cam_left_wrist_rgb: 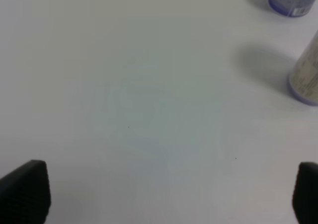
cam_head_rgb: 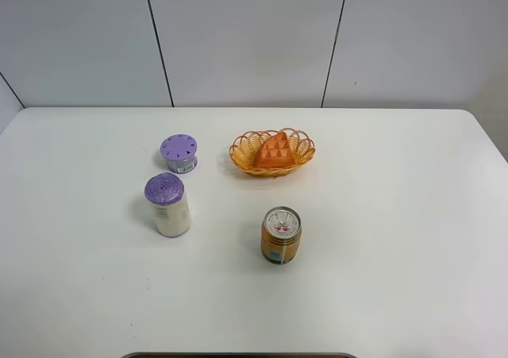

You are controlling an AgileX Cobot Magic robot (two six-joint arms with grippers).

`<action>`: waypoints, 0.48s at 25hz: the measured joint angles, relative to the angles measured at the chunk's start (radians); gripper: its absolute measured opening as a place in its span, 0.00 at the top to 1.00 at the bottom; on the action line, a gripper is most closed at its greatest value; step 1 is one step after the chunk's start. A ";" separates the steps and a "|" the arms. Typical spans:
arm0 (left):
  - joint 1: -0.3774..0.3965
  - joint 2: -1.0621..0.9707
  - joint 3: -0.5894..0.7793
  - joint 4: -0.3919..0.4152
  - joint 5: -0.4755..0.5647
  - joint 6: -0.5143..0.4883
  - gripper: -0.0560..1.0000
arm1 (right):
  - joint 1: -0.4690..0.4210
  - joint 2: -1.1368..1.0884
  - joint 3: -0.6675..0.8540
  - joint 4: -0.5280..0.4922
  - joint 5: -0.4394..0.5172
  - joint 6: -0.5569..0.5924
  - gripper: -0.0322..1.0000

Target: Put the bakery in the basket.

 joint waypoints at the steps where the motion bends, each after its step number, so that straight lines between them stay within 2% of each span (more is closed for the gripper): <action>1: 0.000 0.000 0.000 0.000 0.000 0.000 0.01 | -0.028 -0.039 0.024 -0.003 0.000 0.000 0.19; 7: 0.000 0.000 0.000 0.000 0.000 0.000 0.01 | -0.238 -0.246 0.222 -0.013 0.005 0.000 0.19; 12: 0.000 0.000 0.000 0.000 0.000 0.000 0.01 | -0.322 -0.438 0.436 -0.005 -0.020 0.000 0.19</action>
